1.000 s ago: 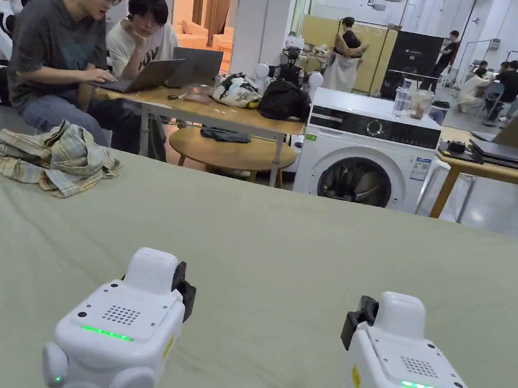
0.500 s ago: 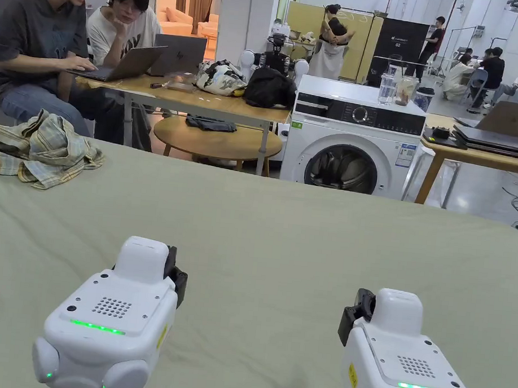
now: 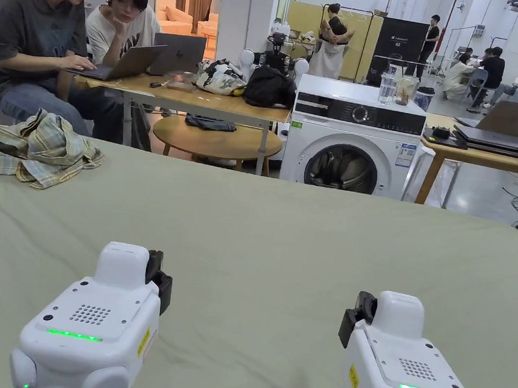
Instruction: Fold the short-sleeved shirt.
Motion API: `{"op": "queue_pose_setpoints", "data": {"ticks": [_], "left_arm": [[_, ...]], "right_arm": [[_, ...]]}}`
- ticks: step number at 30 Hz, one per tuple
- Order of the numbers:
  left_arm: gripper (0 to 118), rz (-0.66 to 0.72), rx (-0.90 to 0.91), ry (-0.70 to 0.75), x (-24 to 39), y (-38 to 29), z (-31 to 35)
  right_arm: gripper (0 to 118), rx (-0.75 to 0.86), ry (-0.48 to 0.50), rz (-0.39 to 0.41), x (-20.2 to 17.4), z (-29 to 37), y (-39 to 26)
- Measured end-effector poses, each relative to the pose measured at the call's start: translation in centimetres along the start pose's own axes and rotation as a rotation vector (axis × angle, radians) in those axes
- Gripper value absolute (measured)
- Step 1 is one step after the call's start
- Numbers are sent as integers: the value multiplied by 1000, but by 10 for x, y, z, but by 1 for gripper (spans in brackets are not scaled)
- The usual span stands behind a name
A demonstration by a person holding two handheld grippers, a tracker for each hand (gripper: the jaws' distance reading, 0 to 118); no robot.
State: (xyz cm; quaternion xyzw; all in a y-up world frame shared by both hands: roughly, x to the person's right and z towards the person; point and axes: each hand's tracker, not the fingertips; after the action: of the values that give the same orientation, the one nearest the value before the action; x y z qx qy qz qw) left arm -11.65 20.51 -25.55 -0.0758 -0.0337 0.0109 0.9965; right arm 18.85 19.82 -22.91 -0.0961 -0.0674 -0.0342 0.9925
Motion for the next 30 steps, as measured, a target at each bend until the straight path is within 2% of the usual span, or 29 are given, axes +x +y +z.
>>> {"op": "queue_pose_setpoints", "data": {"ticks": [5,6,8,10,13,15,19,23,25,28,30], "left_arm": [[3,1,-2,-1,2,1,-2],[6,-6,-4,-1,3,1,-2],[26,-10,-8,8,3,2,-4],[50,-3,-9,2,1,3,-5],[79,22,-3,0,-2,4,-6],[80,31,8,16,-2,5,-4],[81,42,38,18,-4,7,-3],[81,42,36,16,-6,9,-5],[81,36,39,68,-5,10,-5],[81,34,64,96,-9,10,-6],[81,52,94,61,-16,9,-6]], "right_arm": [[1,12,-10,-6,1,2,2],[7,16,-13,-5,1,2,2],[35,27,-14,7,1,3,3],[70,38,-3,13,2,3,4],[74,40,-9,7,1,1,7],[75,46,-16,6,1,1,9],[83,43,-27,-6,2,-5,11],[83,22,-33,-21,6,-11,11],[83,23,-32,-35,7,-12,12],[84,23,9,-46,9,-13,13],[84,9,-46,-17,5,-14,16]]}}
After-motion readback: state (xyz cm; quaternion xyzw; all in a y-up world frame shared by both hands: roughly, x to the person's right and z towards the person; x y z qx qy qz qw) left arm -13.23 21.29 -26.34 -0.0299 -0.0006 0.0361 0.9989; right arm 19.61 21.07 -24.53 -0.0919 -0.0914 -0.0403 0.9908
